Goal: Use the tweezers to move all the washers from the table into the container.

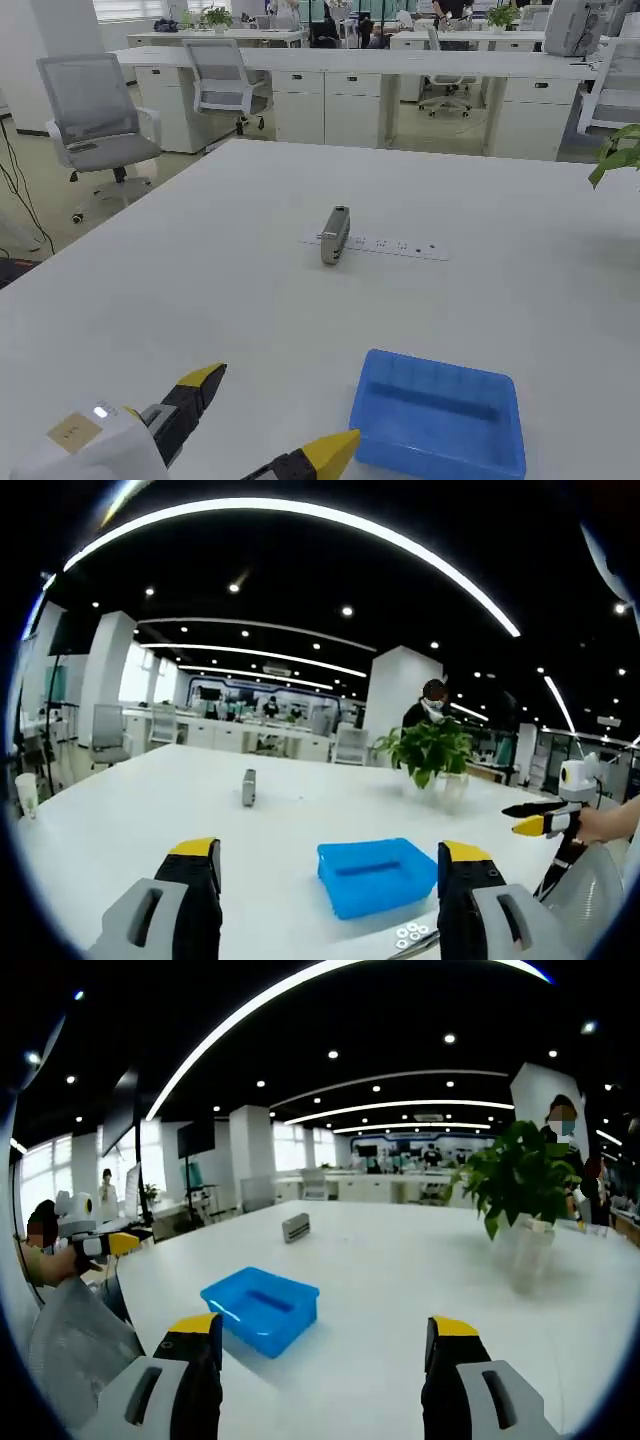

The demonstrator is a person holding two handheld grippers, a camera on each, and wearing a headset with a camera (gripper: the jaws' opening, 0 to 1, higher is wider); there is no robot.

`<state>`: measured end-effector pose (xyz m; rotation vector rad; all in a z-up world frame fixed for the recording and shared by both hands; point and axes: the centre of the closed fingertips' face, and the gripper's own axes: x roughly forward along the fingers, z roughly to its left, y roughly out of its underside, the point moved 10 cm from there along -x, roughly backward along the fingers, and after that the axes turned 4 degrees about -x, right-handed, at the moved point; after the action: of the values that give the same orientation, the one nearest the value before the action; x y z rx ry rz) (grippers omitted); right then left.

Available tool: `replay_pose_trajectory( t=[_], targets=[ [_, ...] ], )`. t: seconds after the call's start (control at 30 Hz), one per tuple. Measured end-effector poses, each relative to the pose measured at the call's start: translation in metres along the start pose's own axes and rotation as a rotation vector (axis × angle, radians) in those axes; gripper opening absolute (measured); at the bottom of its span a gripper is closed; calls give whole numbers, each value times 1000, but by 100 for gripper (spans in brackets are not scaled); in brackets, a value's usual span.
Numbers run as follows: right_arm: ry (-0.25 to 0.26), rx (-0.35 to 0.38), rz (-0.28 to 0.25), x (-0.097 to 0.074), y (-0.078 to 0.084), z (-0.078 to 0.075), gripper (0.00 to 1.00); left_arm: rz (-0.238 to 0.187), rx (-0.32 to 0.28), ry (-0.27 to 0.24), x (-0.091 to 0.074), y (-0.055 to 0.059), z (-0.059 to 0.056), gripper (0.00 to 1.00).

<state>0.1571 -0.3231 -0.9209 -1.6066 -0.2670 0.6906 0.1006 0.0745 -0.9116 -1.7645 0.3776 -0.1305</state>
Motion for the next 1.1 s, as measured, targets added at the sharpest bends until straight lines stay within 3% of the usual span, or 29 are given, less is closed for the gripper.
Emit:
replay_pose_trajectory(
  t=[0.57, 1.1],
  targets=[
    [31, -6, -15, -3, -1, -2, 74, -24, -14, 5, -1, -1, 0, 88],
    [32, -2, -28, -3, -2, -2, 76, -2, -14, -2, 0, 1, 1, 88]
  ],
)
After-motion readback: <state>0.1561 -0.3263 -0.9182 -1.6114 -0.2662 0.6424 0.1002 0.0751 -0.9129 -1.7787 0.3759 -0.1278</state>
